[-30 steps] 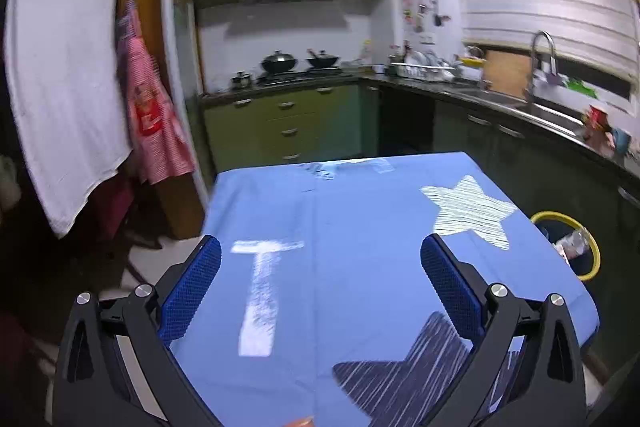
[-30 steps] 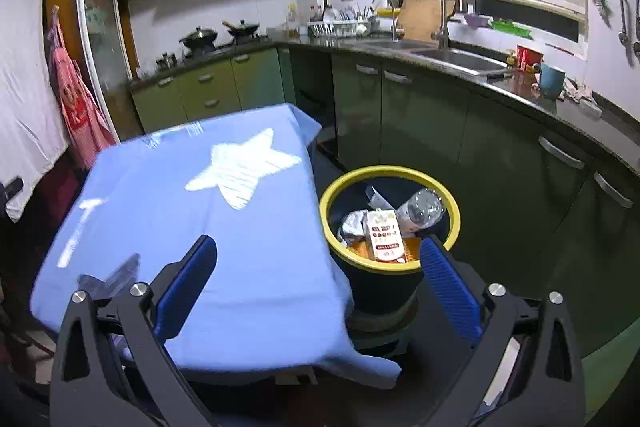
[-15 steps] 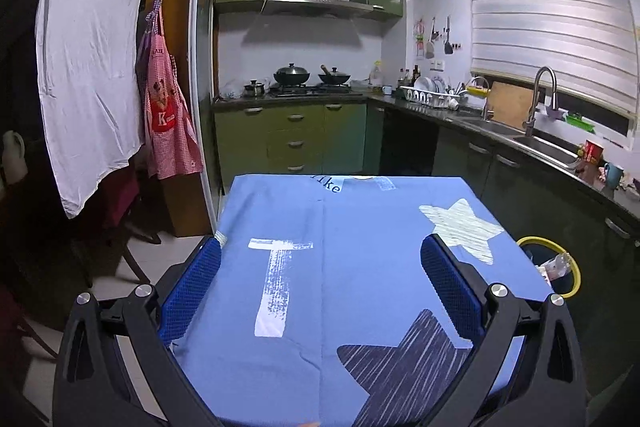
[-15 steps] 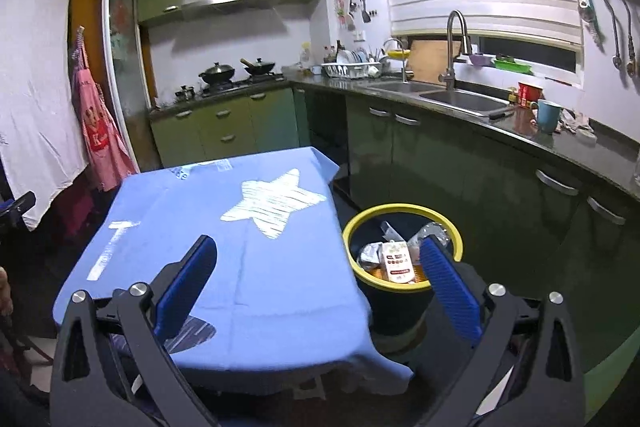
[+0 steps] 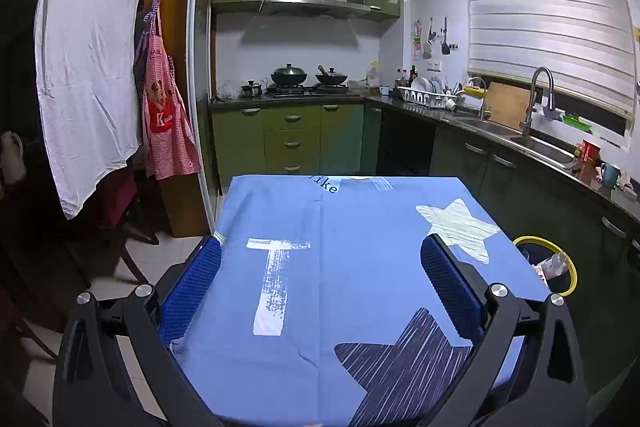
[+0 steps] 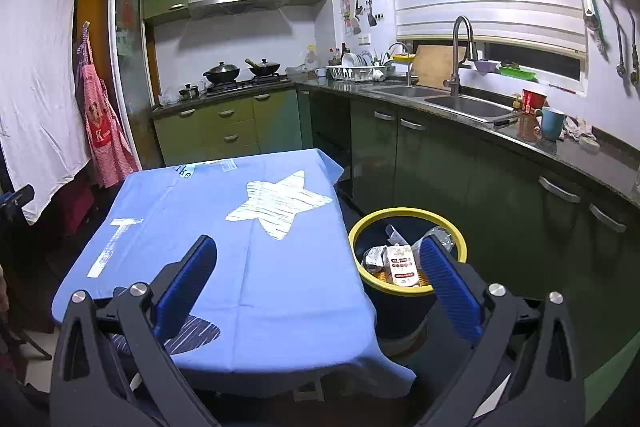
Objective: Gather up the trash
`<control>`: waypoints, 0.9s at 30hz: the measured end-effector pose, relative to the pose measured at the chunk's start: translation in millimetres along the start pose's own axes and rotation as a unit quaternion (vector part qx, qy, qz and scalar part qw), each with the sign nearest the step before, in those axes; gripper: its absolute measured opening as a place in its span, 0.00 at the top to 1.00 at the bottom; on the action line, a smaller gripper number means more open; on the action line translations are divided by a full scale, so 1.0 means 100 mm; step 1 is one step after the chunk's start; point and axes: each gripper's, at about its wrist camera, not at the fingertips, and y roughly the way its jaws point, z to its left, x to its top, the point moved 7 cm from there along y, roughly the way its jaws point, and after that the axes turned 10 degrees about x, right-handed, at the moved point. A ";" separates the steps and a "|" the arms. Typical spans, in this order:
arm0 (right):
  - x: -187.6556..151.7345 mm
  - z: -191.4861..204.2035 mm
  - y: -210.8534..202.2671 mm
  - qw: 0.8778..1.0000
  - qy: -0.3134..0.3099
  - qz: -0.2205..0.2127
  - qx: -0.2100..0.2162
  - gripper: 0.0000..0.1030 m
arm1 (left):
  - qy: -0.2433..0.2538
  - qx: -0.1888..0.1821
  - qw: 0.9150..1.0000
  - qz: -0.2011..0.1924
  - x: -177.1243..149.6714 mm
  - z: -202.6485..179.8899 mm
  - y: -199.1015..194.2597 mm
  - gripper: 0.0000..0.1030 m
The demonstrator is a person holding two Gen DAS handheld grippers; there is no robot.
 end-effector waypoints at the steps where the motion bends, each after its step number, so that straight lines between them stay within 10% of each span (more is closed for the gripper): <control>1: 0.00 0.00 0.00 1.000 -0.001 0.000 -0.001 0.06 | 0.000 -0.001 1.000 0.001 0.00 -0.01 0.01 0.04; 27: -0.02 -0.04 0.08 1.000 0.002 0.005 -0.004 0.06 | 0.008 -0.012 1.000 0.007 -0.06 -0.11 0.08 0.04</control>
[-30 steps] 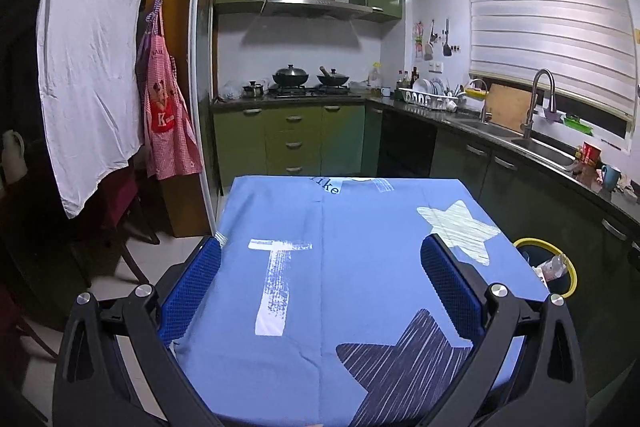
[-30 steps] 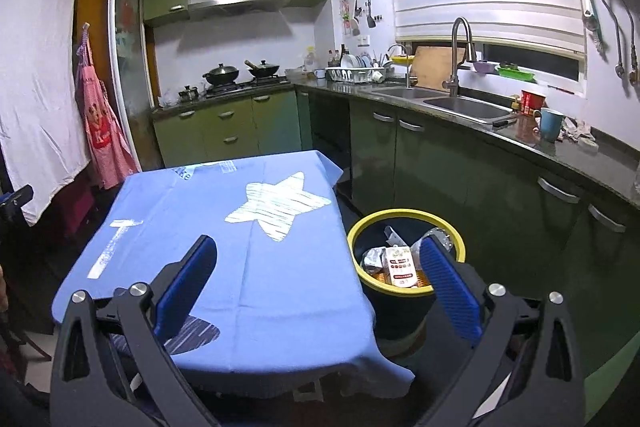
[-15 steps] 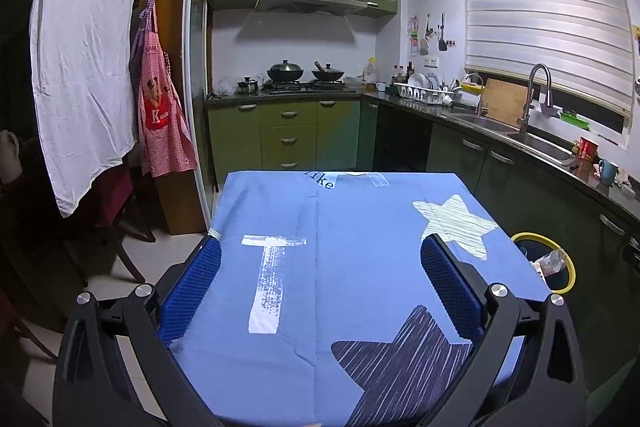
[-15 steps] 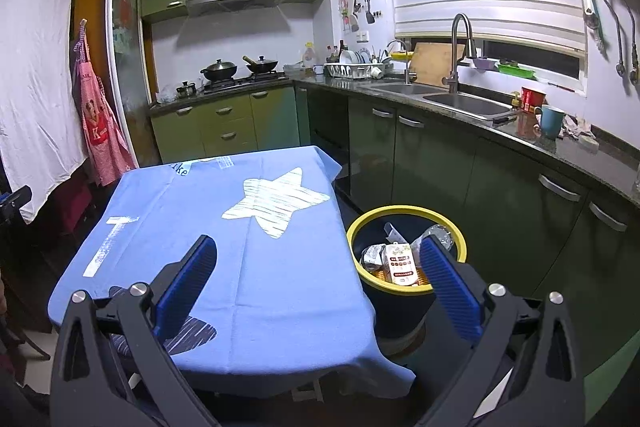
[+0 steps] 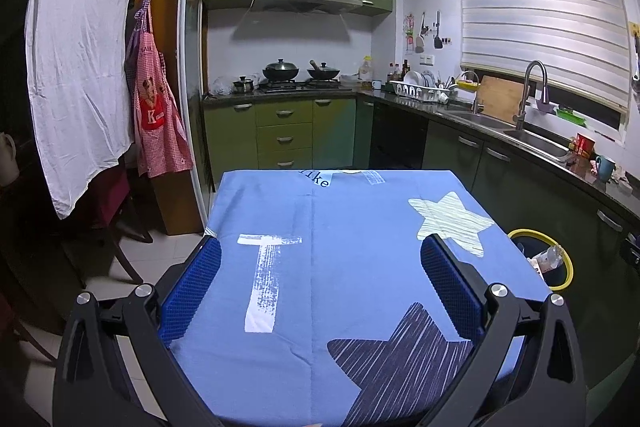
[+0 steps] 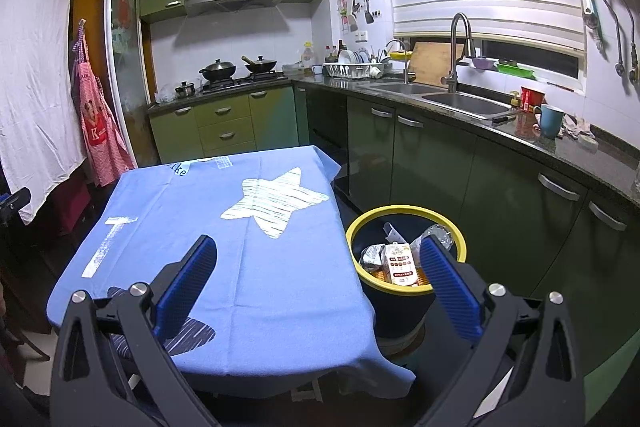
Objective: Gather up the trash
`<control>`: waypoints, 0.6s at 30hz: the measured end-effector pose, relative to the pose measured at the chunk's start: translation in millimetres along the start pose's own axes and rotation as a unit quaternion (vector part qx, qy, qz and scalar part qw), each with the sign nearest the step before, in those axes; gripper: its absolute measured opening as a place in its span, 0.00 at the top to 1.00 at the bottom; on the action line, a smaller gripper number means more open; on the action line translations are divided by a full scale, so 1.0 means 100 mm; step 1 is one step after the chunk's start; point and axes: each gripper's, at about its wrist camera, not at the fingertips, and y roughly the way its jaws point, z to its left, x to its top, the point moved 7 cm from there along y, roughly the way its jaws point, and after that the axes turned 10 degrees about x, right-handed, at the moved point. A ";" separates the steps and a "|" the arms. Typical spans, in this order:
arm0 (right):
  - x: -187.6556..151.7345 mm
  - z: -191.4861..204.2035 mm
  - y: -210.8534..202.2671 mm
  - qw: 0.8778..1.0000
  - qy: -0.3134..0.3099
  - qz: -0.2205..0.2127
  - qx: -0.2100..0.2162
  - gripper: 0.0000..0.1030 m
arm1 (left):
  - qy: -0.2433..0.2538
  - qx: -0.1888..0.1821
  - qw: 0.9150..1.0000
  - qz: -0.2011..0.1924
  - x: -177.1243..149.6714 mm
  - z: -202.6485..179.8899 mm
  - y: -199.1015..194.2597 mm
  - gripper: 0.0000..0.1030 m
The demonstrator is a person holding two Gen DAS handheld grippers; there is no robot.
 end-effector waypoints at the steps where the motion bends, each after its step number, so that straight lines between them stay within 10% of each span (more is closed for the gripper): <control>1: 0.00 0.00 0.00 1.000 0.000 0.000 -0.001 0.06 | 0.000 0.000 1.000 0.000 0.00 0.01 -0.01 0.04; 18: -0.02 -0.02 0.02 1.000 0.005 0.002 -0.001 0.06 | 0.004 -0.001 1.000 -0.001 0.00 -0.01 0.02 0.04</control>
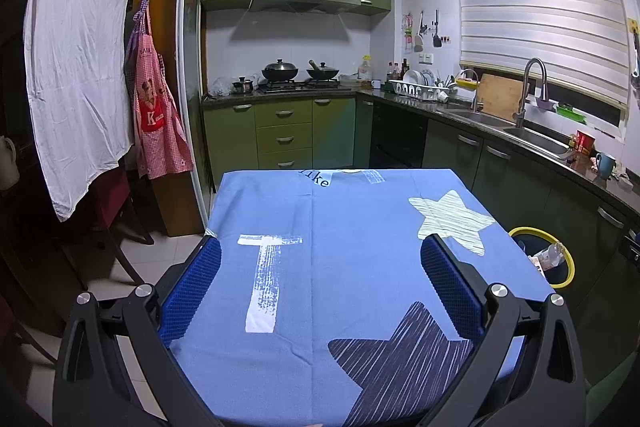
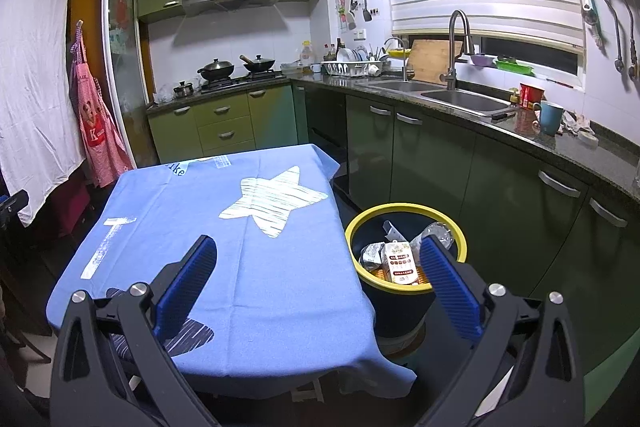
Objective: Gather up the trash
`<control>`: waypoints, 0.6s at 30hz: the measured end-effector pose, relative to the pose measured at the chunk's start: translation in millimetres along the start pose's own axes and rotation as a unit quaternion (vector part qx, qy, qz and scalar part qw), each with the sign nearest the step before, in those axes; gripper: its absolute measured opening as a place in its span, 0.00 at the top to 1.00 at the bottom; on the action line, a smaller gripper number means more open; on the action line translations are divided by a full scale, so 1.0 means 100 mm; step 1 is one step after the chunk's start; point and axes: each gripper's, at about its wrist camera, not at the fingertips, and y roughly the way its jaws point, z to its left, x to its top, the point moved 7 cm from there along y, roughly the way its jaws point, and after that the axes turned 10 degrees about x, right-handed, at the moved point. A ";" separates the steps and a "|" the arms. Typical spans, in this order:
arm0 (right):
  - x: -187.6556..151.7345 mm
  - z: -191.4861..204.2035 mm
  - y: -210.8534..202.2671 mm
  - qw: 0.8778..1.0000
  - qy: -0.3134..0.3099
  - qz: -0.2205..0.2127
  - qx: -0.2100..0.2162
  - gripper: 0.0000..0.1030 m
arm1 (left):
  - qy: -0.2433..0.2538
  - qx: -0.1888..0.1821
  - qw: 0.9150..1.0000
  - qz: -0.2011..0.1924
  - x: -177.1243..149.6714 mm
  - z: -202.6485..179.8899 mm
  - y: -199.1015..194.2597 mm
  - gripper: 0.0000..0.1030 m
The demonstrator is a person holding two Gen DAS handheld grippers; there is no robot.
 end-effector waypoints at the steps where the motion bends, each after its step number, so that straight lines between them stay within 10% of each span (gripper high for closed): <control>1: 0.00 0.00 0.00 1.000 0.000 0.000 0.000 0.06 | 0.001 0.000 1.000 0.000 0.00 0.00 0.00 0.04; 18: -0.02 0.01 0.03 1.000 -0.001 0.004 0.003 0.06 | 0.003 0.000 1.000 0.006 -0.03 -0.02 0.03 0.04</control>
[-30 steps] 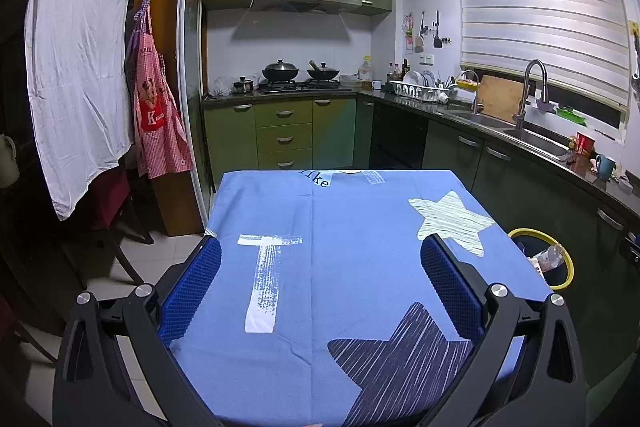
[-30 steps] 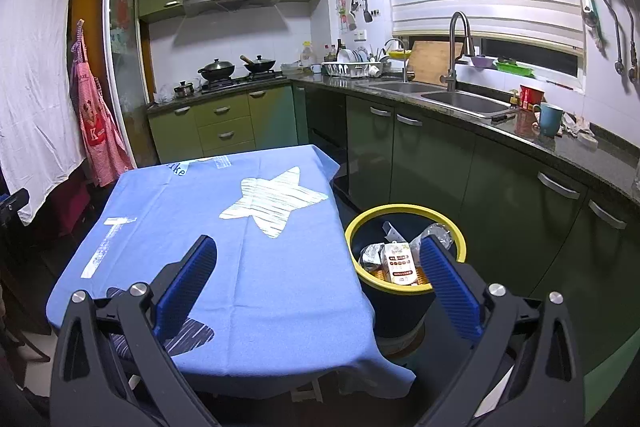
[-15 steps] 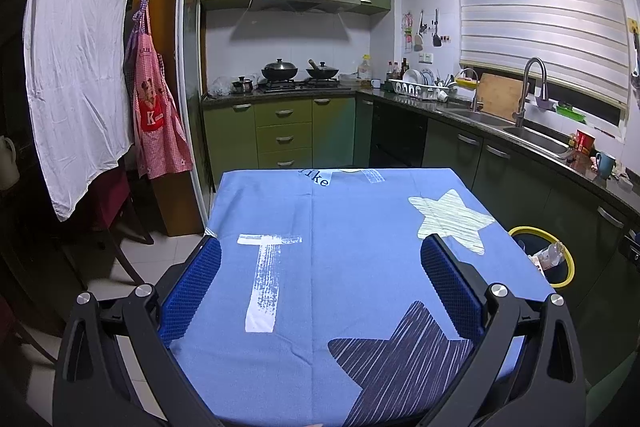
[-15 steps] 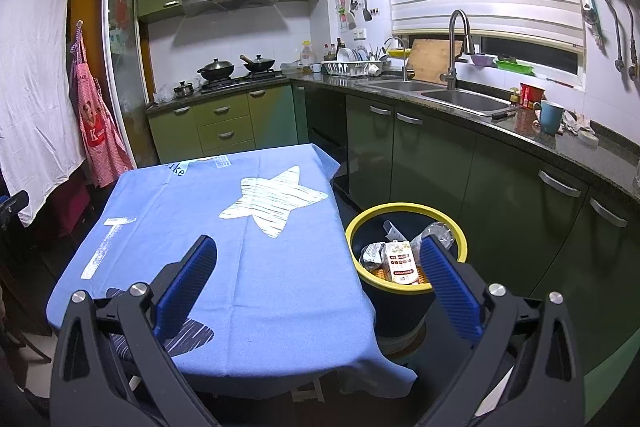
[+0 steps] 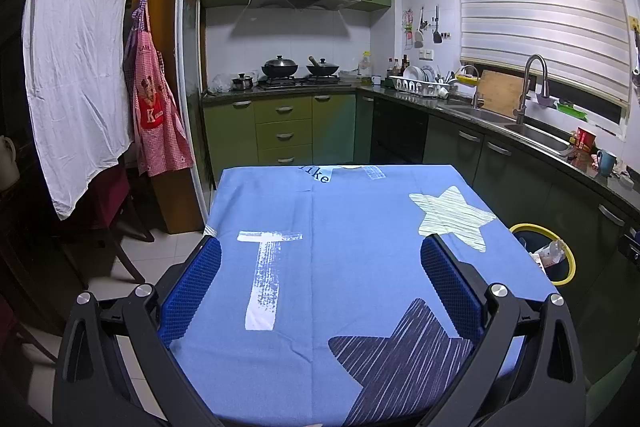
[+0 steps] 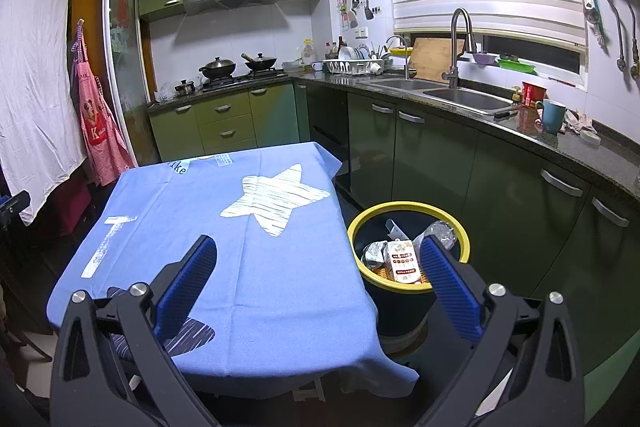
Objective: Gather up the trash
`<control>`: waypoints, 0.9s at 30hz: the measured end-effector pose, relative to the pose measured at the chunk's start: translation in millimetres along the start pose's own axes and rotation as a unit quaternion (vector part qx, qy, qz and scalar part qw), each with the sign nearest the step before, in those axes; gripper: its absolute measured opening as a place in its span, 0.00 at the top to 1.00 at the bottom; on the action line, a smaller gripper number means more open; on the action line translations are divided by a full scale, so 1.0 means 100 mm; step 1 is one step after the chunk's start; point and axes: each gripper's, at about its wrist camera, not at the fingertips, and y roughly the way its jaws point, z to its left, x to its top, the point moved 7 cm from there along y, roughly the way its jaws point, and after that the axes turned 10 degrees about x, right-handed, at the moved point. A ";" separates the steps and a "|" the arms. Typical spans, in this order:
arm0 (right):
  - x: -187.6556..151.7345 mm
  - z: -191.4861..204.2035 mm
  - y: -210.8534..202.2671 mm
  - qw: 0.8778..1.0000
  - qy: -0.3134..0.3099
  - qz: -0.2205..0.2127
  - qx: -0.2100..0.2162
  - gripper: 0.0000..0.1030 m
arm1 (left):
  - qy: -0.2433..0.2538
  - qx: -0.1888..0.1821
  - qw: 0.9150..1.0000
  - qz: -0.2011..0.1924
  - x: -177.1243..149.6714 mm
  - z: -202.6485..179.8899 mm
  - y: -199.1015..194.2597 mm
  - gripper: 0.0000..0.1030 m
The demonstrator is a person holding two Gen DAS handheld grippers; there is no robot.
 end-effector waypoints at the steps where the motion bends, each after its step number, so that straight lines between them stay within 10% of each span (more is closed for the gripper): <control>1: 0.00 0.00 0.00 1.000 0.000 0.000 0.000 0.06 | 0.001 0.000 1.000 0.000 0.00 0.00 0.00 0.04; 27: -0.01 0.01 0.05 1.000 0.000 0.002 0.000 0.06 | 0.011 -0.008 1.000 0.004 -0.03 -0.06 -0.01 0.04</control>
